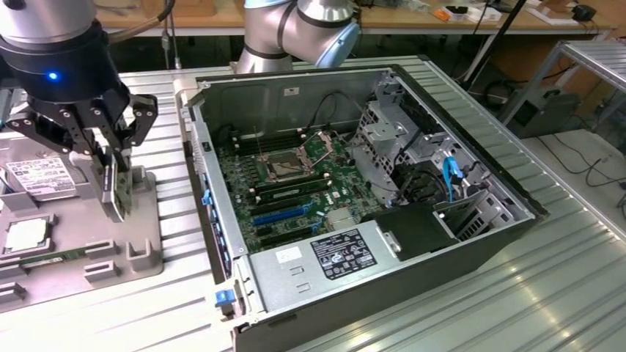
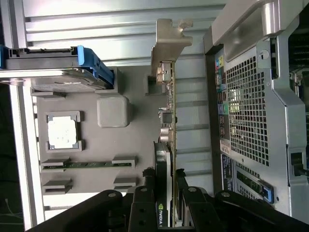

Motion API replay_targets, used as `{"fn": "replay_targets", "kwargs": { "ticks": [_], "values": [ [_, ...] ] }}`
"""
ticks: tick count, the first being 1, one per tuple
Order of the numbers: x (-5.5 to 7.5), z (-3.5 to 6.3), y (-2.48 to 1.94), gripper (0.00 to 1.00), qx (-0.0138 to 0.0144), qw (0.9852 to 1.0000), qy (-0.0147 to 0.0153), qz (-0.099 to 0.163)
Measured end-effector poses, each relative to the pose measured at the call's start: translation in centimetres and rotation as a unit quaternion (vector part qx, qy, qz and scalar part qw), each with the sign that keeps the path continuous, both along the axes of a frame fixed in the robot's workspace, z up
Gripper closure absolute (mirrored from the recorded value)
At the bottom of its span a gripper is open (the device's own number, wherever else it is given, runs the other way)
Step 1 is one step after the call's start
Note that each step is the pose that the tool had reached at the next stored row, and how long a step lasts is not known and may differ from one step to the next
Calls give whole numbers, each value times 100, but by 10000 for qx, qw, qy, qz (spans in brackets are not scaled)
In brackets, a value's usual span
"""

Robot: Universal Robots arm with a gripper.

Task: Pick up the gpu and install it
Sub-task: 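Pick up the gpu and move the gpu toward the slot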

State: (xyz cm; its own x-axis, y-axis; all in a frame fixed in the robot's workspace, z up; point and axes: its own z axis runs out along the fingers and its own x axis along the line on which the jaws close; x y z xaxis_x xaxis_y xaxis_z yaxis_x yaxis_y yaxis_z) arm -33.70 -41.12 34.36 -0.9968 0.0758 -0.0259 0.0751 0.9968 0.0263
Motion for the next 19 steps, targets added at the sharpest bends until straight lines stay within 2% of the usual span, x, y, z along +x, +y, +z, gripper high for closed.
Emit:
{"fn": "replay_targets", "kwargs": {
  "ticks": [2,5,8,16,19],
  "values": [
    [0,44,1,73,0,10000,0,0],
    [0,231,1,73,0,10000,0,0],
    [0,478,0,73,-1,10000,0,0],
    [0,1020,1,73,-3,10000,0,0],
    [12,1040,1,73,-3,10000,1,0]
  ]
}}
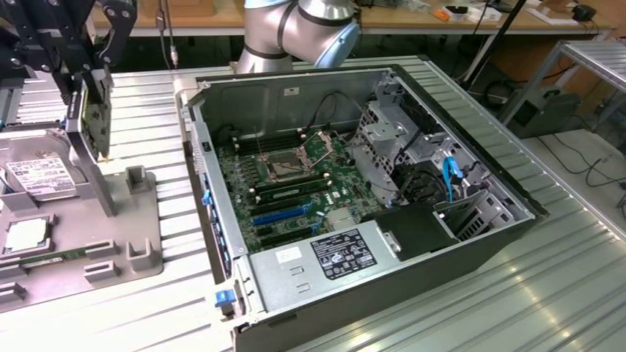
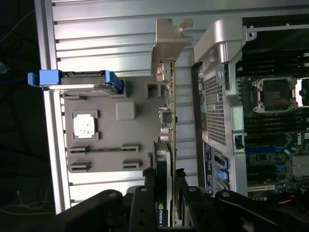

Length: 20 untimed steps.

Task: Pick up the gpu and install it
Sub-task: 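Pick up the gpu and move the gpu toward the slot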

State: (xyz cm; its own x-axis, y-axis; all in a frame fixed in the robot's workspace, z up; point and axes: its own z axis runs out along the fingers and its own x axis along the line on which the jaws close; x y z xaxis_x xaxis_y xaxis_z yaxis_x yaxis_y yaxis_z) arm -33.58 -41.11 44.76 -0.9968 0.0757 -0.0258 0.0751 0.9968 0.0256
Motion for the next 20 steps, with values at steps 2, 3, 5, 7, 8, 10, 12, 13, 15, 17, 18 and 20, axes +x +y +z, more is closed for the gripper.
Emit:
{"fn": "replay_targets", "kwargs": {
  "ticks": [2,3,5,7,8,10,12,13,15,17,18,20],
  "values": [
    [77,-1,0,73,1,10000,-1,0],
    [111,-1,0,73,0,10000,0,0],
    [177,-1,0,73,1,10000,-1,0],
    [249,-1,0,73,0,10000,-1,0],
    [278,-1,-1,73,1,10000,-1,0],
    [346,-1,0,73,1,10000,-1,0],
    [424,-1,0,73,1,10000,-1,0],
    [447,-1,0,73,0,10000,-1,0],
    [525,-1,0,73,0,10000,0,0],
    [608,-1,0,73,1,10000,-1,0],
    [644,-1,0,73,1,10000,-1,0],
    [754,-1,0,73,1,10000,-1,0]
  ]
}}
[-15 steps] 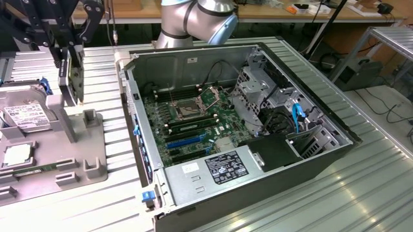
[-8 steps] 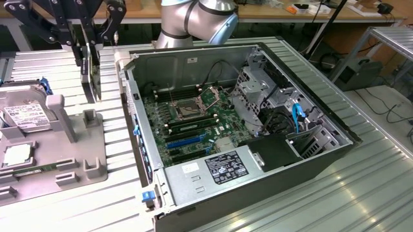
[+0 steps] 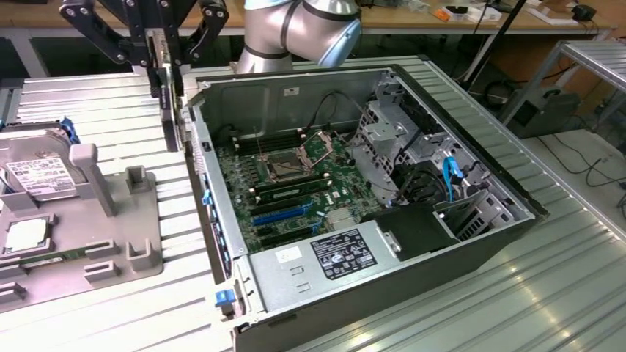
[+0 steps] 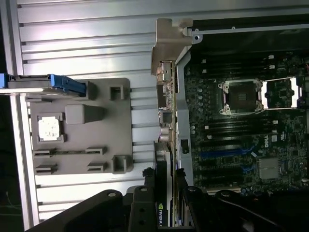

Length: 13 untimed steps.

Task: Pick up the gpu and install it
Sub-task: 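Pick up the gpu and move the gpu toward the slot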

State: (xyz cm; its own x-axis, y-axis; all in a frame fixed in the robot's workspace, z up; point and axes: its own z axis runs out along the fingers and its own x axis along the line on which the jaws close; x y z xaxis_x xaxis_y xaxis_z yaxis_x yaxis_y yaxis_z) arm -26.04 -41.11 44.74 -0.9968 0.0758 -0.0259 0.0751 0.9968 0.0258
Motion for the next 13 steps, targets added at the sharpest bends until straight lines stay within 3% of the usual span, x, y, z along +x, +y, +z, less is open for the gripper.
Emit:
{"fn": "replay_targets", "kwargs": {
  "ticks": [13],
  "values": [
    [606,0,0,73,0,10000,0,2]
  ]
}}
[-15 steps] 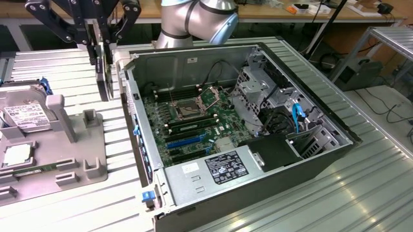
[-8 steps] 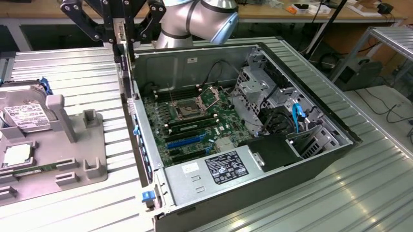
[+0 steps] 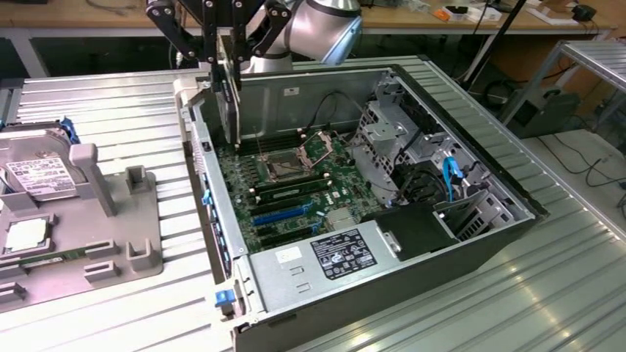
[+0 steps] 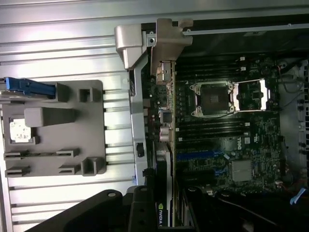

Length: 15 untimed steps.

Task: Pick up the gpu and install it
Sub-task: 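Pick up the gpu and move the gpu toward the slot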

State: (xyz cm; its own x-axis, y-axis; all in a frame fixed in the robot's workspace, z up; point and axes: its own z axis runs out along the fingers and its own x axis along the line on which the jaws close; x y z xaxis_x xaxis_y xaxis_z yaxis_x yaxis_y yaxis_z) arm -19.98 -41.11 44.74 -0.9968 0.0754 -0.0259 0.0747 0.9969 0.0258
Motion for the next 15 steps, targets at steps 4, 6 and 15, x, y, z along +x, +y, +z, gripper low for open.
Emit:
{"fn": "replay_targets", "kwargs": {
  "ticks": [4,6,15],
  "values": [
    [167,0,0,73,0,10000,0,1],
    [273,0,0,73,0,10000,0,1],
    [824,0,0,73,0,10000,0,13]
  ]
}}
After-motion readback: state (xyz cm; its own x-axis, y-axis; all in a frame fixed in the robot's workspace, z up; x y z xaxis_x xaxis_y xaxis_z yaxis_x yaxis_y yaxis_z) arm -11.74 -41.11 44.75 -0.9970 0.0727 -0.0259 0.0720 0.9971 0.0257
